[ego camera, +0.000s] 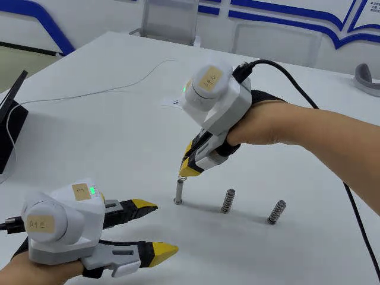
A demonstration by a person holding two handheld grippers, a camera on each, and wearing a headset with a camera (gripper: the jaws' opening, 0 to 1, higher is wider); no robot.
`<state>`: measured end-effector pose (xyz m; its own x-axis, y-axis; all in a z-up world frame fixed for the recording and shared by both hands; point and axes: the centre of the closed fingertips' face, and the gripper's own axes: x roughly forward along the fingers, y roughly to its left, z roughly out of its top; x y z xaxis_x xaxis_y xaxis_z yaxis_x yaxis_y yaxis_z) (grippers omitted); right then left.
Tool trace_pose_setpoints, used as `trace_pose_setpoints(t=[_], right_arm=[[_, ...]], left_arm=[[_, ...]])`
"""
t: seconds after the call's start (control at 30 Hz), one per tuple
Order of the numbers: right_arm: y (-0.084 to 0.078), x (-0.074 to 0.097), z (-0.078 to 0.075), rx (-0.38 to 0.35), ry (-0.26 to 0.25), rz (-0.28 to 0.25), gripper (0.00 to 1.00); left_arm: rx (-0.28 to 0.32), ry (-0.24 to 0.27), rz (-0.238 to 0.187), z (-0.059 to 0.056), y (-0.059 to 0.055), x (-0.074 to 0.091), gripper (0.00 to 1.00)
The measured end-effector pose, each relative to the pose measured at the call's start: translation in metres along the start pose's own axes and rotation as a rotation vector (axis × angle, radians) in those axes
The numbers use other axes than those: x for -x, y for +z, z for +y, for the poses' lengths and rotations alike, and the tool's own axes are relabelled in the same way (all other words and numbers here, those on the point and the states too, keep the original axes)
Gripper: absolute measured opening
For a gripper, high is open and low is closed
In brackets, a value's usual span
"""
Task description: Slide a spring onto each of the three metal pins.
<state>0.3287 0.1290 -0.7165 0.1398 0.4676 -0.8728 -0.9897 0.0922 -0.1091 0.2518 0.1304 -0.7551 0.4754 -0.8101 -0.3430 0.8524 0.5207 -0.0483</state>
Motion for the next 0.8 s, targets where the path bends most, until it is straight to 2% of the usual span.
trace_pose_setpoints(t=[0.8], right_arm=[[-0.007, -0.019, 0.002, -0.023, 0.024, 0.032, 0.12]], left_arm=[[0.015, 0.018, 0.002, 0.005, -0.003, 0.004, 0.52]])
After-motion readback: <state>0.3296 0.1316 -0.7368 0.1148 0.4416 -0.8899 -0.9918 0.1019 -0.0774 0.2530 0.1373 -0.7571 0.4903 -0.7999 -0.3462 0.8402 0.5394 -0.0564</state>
